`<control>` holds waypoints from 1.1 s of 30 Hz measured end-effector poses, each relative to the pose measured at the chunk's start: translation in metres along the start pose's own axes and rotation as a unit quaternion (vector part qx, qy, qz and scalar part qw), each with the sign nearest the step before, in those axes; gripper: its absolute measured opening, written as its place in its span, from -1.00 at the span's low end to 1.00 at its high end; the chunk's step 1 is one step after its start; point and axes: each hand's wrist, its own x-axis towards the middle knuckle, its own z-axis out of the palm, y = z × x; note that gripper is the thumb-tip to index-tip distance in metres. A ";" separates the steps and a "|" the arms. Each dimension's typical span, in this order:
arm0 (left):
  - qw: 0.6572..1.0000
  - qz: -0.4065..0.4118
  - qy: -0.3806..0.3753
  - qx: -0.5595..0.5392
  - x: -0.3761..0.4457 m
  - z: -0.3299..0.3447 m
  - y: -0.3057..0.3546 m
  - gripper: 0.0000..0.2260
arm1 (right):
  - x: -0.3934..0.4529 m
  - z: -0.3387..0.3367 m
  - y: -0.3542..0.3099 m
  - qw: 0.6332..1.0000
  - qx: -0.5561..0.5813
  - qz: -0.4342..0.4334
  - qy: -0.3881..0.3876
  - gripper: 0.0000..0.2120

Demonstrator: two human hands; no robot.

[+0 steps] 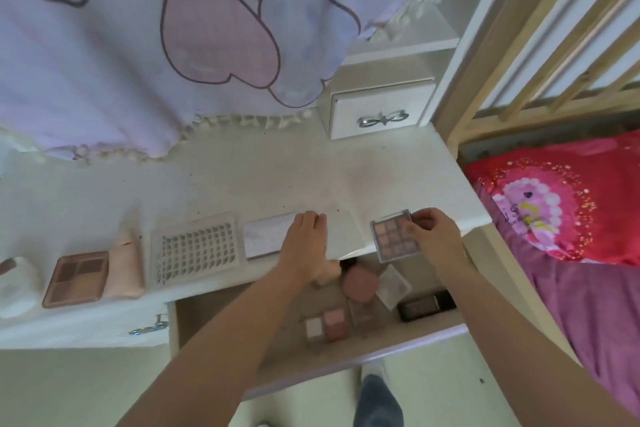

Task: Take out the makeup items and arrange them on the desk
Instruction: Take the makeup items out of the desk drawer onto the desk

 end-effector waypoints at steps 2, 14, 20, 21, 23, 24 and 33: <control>0.999 -0.013 -0.038 0.036 0.022 -0.002 0.004 -0.52 | 0.023 0.000 0.003 0.999 -0.017 -0.001 -0.027 -0.89; 0.990 -0.084 -0.106 0.028 0.045 0.001 -0.004 -0.80 | 0.083 0.020 0.016 0.982 -0.097 -0.066 -0.149 -0.69; 0.985 -0.111 -0.126 0.038 0.036 0.002 -0.001 -0.30 | 0.080 0.031 0.020 0.967 -0.184 -0.117 -0.128 -0.62; 0.988 -0.115 -0.094 0.036 0.030 0.002 0.004 -0.24 | 0.078 0.032 0.019 0.969 -0.181 -0.115 -0.123 -0.61; 0.996 -0.071 0.043 0.031 0.012 0.005 0.016 -0.39 | 0.072 0.028 0.019 0.977 -0.148 -0.114 -0.102 -0.62; 0.993 -0.042 0.107 0.024 0.000 0.011 0.022 -0.57 | 0.067 0.024 0.020 0.978 -0.133 -0.136 -0.086 -0.65; 0.934 -0.266 -0.235 -0.025 -0.078 0.122 -0.013 -0.59 | 0.013 0.049 0.107 0.863 -0.327 -0.135 -0.361 -0.58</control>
